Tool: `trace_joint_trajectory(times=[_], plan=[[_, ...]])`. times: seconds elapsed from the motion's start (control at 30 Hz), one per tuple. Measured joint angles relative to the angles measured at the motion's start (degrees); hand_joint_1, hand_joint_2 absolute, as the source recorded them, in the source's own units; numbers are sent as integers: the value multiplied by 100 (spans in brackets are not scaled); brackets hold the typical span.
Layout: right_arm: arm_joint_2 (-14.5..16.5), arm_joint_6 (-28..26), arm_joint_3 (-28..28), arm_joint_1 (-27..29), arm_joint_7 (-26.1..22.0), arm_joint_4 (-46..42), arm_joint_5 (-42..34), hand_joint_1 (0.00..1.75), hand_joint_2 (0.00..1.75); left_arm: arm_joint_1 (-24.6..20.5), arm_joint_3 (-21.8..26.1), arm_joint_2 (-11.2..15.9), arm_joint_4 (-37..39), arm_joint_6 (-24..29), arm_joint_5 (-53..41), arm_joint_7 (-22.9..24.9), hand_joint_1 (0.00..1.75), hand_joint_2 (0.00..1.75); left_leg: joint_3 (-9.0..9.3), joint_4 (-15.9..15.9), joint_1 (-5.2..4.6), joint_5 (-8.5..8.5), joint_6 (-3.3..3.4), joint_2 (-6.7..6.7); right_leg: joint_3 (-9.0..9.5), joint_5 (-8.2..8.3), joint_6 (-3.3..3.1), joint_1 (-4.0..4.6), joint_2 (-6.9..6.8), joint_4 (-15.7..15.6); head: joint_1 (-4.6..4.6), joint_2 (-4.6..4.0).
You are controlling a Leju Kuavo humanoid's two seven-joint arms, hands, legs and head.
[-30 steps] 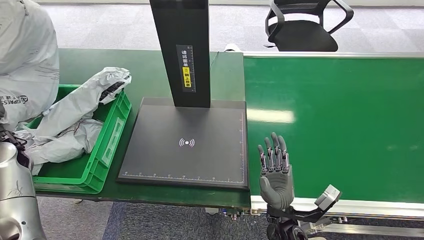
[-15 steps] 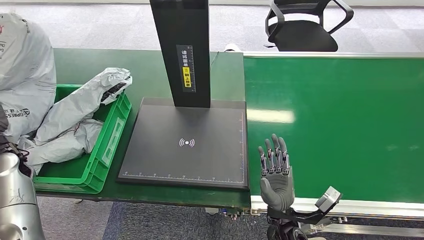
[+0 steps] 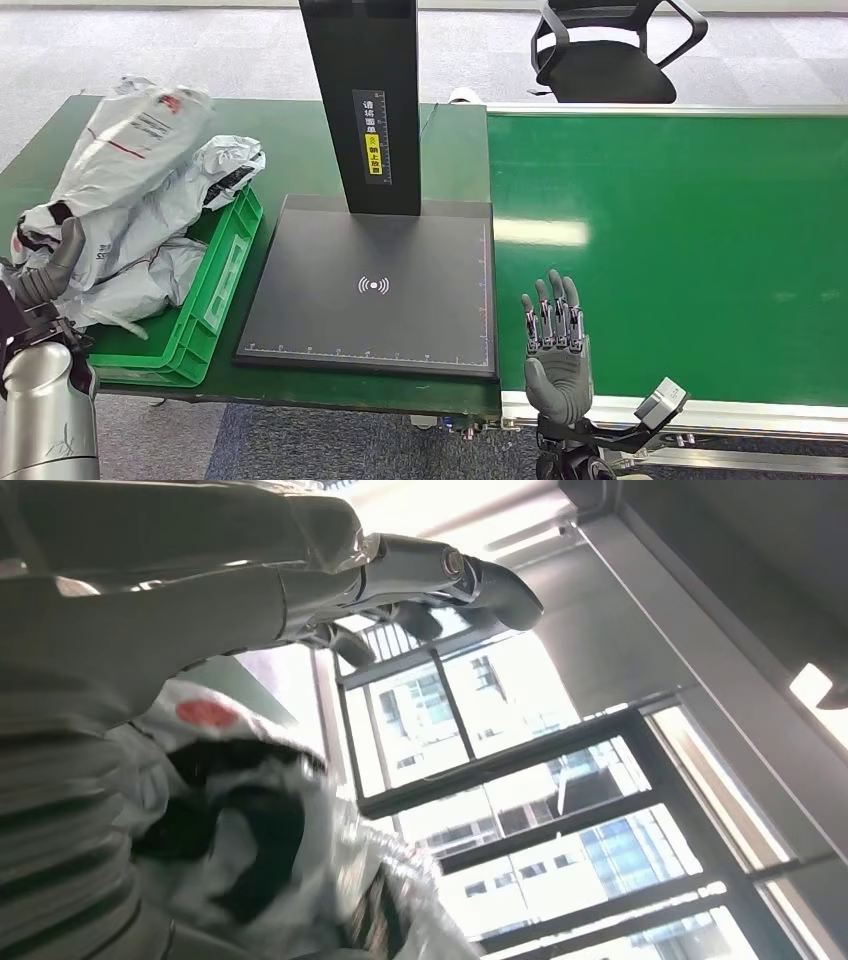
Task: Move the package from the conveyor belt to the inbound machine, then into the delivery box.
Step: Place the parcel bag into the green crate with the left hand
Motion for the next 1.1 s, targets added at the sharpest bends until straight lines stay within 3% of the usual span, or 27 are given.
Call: trace_joint_trajectory(times=[0.57,0.83,0.97,1.1], plan=[[-1,-33,-21,-7,-1,7,-5,0,175,715,-712,-289,-957,232,-260,34,0,175,-1,0,0,-2,-2,-1,1,0,0,0,0,0,1,0],[-3,-61,-31,-44,-1,37,-17,0,175,992,-717,-360,-1286,419,326,-394,0,175,-1,-1,0,-2,-2,-1,2,-1,0,0,0,0,1,0],[-4,-102,-36,-37,-1,35,-18,0,175,1386,-822,-533,-1723,513,738,-732,0,175,0,0,-1,-8,-4,4,1,-3,1,-1,2,-1,0,0],[-3,-297,-38,-33,-50,29,101,0,175,1972,-1206,-787,-2163,325,604,-758,0,175,0,0,-3,-13,-1,2,1,-7,3,-4,0,-4,0,0]])
